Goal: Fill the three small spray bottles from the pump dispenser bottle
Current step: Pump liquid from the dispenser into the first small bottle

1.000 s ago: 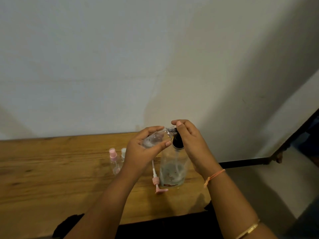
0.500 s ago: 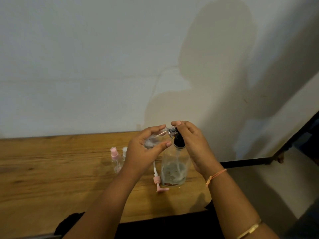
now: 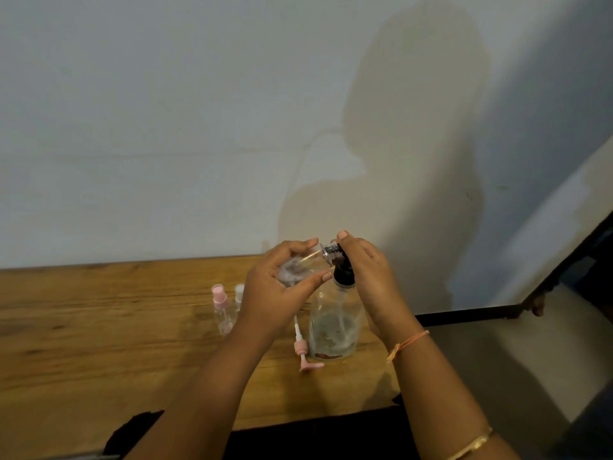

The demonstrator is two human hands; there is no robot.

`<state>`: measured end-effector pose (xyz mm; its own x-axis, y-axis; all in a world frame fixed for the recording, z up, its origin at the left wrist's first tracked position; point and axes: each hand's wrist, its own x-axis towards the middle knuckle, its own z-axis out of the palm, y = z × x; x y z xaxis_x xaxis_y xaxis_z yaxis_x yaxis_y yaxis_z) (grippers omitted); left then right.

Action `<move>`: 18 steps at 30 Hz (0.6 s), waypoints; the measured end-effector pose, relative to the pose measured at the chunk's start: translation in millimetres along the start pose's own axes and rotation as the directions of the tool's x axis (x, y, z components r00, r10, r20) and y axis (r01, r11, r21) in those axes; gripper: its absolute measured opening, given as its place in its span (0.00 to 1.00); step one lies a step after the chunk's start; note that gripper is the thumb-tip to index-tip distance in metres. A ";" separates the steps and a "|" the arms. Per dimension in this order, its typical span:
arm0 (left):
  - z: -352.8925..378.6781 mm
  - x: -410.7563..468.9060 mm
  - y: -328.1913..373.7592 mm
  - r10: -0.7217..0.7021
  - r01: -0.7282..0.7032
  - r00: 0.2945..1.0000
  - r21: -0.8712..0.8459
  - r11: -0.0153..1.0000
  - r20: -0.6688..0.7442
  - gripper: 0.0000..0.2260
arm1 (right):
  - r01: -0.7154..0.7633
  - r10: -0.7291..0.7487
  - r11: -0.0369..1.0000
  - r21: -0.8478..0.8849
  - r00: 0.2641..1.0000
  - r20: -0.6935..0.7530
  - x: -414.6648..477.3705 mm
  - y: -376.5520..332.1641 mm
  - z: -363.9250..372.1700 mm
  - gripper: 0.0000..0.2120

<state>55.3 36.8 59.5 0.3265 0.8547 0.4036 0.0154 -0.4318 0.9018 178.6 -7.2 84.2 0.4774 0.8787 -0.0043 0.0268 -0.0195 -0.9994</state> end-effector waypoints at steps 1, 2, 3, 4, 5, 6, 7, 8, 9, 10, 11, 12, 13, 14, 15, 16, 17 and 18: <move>-0.5 0.7 -0.6 -0.004 0.004 1.000 -0.003 1.000 0.006 0.15 | 0.002 -0.002 1.000 -0.001 1.000 0.006 0.9 0.1 0.2 0.19; -0.9 1.4 -1.5 -0.004 0.004 1.000 0.002 1.000 0.013 0.15 | 0.003 -0.003 1.000 -0.008 1.000 0.010 1.7 0.3 0.2 0.18; -1.2 1.6 -2.4 -0.004 0.004 1.000 0.009 1.000 0.023 0.15 | 0.005 -0.004 1.000 -0.015 1.000 0.010 1.8 0.6 0.0 0.16; -1.1 1.2 -3.5 -0.007 0.007 0.999 0.014 1.000 0.031 0.15 | 0.004 -0.004 1.000 -0.019 1.000 0.009 1.9 0.9 -0.3 0.14; -0.7 0.5 -4.7 -0.012 0.011 0.999 0.015 1.000 0.035 0.15 | 0.005 -0.004 1.000 -0.018 1.000 0.012 1.7 0.7 -1.0 0.12; 0.0 -0.5 -5.6 -0.017 0.017 0.999 0.012 1.000 0.034 0.15 | 0.007 -0.007 1.000 -0.018 1.000 0.016 1.8 0.5 -1.3 0.11; 0.9 -1.6 -7.0 -0.024 0.024 0.999 0.006 1.000 0.030 0.15 | 0.011 -0.011 1.000 -0.023 1.000 0.017 1.5 0.0 -1.5 0.10; 1.7 -2.4 -8.5 -0.029 0.029 0.999 0.001 1.000 0.023 0.15 | 0.017 -0.016 0.999 -0.032 1.000 0.014 1.4 0.1 -1.6 0.10; 2.2 -2.9 -9.3 -0.028 0.028 1.000 0.000 1.000 0.013 0.15 | 0.023 -0.022 0.999 -0.041 1.000 0.011 1.0 -0.1 -1.6 0.10; 2.5 -3.2 -9.1 -0.024 0.024 1.000 0.001 1.000 0.002 0.15 | 0.028 -0.027 0.999 -0.043 1.000 0.007 0.3 -0.1 -1.4 0.11; 2.8 -3.7 -8.3 -0.018 0.018 1.000 0.001 1.000 -0.008 0.15 | 0.035 -0.035 0.999 -0.036 0.999 0.004 -0.9 0.3 -1.6 0.12; 3.2 -3.7 -7.1 -0.009 0.009 1.000 0.002 1.000 -0.016 0.15 | 0.043 -0.043 0.999 -0.022 0.999 0.000 -2.1 1.1 -1.9 0.13; 3.6 -3.8 -5.7 0.003 -0.003 1.000 0.002 1.000 -0.022 0.15 | 0.047 -0.047 0.999 -0.011 0.999 -0.004 -3.4 1.5 -1.7 0.15; 4.3 -4.6 -4.4 0.012 -0.012 1.000 0.000 1.000 -0.026 0.15 | 0.043 -0.043 0.999 -0.006 0.999 -0.009 -4.6 2.0 -1.6 0.15; 5.2 -5.4 -3.4 0.021 -0.021 0.999 -0.002 1.000 -0.029 0.15 | 0.039 -0.039 0.999 -0.006 0.999 -0.015 -5.3 2.4 -1.5 0.15; 6.0 -6.2 -2.9 0.031 -0.031 0.999 0.001 1.000 -0.034 0.15 | 0.036 -0.037 0.999 -0.011 0.999 -0.023 -5.2 2.5 -1.3 0.15; 7.0 -6.8 -3.0 0.039 -0.039 0.998 0.006 0.999 -0.040 0.16 | 0.034 -0.035 0.999 -0.021 0.999 -0.031 -5.1 2.1 -1.1 0.15; 7.8 -7.2 -2.7 0.043 -0.043 0.998 0.010 0.999 -0.046 0.16 | 0.031 -0.032 0.999 -0.031 0.999 -0.035 -4.7 1.6 -1.1 0.15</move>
<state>60.3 29.6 53.0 0.2831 0.8476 0.4488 0.0112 -0.4708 0.8822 177.3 -11.8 82.6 0.5064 0.8618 0.0288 0.0691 -0.0072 -0.9976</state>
